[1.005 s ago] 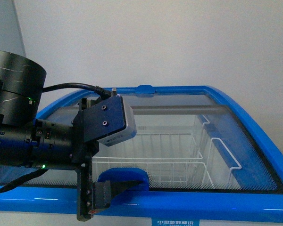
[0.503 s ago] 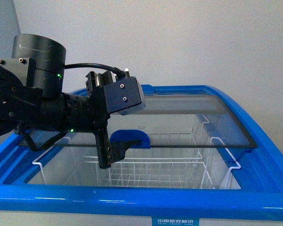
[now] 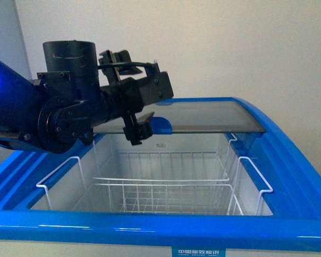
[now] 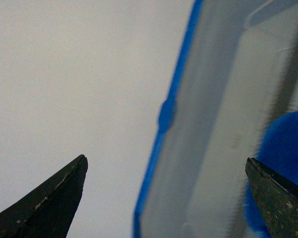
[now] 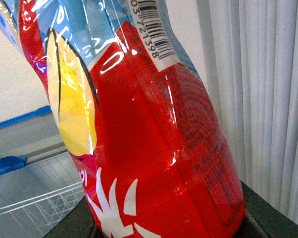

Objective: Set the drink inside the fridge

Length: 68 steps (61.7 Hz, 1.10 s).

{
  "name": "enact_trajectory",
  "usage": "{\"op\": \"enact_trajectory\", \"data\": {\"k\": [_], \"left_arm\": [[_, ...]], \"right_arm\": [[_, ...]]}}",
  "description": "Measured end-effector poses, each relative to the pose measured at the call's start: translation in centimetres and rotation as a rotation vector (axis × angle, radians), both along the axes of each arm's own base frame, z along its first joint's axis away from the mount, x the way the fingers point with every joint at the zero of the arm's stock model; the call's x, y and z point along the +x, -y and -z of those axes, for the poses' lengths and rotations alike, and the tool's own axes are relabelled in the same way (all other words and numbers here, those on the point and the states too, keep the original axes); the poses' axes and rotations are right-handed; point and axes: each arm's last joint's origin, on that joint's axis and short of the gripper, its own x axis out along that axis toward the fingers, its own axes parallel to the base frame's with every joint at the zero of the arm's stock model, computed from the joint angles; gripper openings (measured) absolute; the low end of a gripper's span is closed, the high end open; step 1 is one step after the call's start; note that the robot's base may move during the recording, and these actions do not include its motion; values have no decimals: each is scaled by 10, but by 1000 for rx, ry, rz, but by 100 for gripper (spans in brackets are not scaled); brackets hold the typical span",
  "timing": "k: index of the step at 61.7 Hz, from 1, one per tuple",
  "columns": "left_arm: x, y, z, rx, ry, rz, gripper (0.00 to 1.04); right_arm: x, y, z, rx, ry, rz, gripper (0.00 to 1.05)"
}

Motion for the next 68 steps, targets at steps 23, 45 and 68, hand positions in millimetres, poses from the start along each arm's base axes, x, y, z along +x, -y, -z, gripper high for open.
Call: {"op": "enact_trajectory", "data": {"k": [23,45,68], "left_arm": [[-70,-30,-10,-378,-271,-217,97],[-250,-116,-12,-1115,-408,-387,73],[-326,-152,33,-1253,-396,-382,8]], "right_arm": [[0,0,0,0,0,0,46],[0,0,0,-1,0,-6,46],[32,5,-36,-321,-323,-669,45]]}}
